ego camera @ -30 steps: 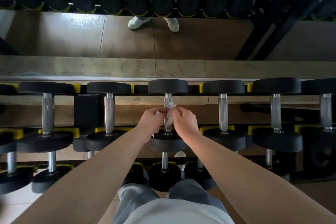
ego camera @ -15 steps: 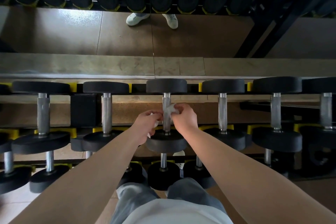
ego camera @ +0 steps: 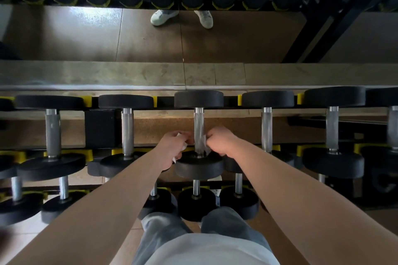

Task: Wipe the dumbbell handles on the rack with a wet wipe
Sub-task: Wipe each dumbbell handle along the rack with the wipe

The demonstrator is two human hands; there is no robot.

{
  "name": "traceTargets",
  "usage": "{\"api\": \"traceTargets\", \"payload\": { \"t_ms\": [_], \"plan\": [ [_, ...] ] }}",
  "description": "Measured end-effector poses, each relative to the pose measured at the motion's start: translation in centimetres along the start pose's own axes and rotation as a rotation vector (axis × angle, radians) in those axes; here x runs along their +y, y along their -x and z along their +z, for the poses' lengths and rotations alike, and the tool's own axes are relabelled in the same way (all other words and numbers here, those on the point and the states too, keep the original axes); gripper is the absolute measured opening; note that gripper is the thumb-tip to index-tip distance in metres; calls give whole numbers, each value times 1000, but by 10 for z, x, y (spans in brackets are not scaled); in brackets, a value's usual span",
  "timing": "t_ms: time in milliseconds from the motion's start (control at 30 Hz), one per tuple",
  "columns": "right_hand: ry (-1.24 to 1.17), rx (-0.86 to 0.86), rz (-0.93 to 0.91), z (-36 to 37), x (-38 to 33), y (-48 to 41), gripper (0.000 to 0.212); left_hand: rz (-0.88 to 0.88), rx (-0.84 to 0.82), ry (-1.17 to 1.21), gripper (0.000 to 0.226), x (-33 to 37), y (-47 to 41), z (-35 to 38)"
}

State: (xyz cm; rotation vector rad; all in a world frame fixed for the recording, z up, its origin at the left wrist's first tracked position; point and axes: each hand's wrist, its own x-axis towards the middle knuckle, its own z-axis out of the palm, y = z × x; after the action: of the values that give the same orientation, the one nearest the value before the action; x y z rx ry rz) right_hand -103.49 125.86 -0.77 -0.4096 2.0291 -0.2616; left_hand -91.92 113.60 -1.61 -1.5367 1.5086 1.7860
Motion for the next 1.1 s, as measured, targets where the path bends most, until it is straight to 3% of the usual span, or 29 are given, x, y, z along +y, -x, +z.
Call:
{"api": "traceTargets", "payload": {
  "t_ms": [67,167,200,233,333,400,500,633,700,767,833,900,967,1100],
  "plan": [
    [-214,87,53,-8,-8,-6,16,13,6,13,19,-1,-1,-1],
    [-741,195,108,-15,-16,-9,22,19,-13,33,18,1,-1,-2],
    [-801,202,86,-12,-14,-8,23,19,-18,27,17,1,-1,-2],
    [-728,197,44,-7,-10,-6,23,18,-22,17,16,0,-2,-3],
    [-163,30,-38,11,4,2,19,23,-27,-30,15,1,-4,-4],
    [-42,-58,-25,10,8,-2,19,21,-34,-43,15,3,-3,-4],
    [-245,-46,61,-4,3,-12,17,8,-39,-52,13,7,-1,-5],
    [-949,87,81,-15,-5,-22,17,17,-68,-22,15,6,0,-7],
    [-883,120,29,-11,-6,-17,17,24,-82,-28,16,6,1,-8],
    [-550,100,-8,-5,-2,-7,17,30,-90,-44,15,7,2,-8],
    [-169,-24,-43,-1,8,1,19,32,-99,-51,16,8,0,-9],
    [-25,-138,-42,-1,13,5,19,28,-101,-66,17,8,-1,-9],
    [-173,-94,-10,-8,10,6,16,22,-96,-71,16,9,-1,-10],
    [-671,203,-46,-17,-3,2,16,29,-95,-58,16,8,0,-10]
  ]
}}
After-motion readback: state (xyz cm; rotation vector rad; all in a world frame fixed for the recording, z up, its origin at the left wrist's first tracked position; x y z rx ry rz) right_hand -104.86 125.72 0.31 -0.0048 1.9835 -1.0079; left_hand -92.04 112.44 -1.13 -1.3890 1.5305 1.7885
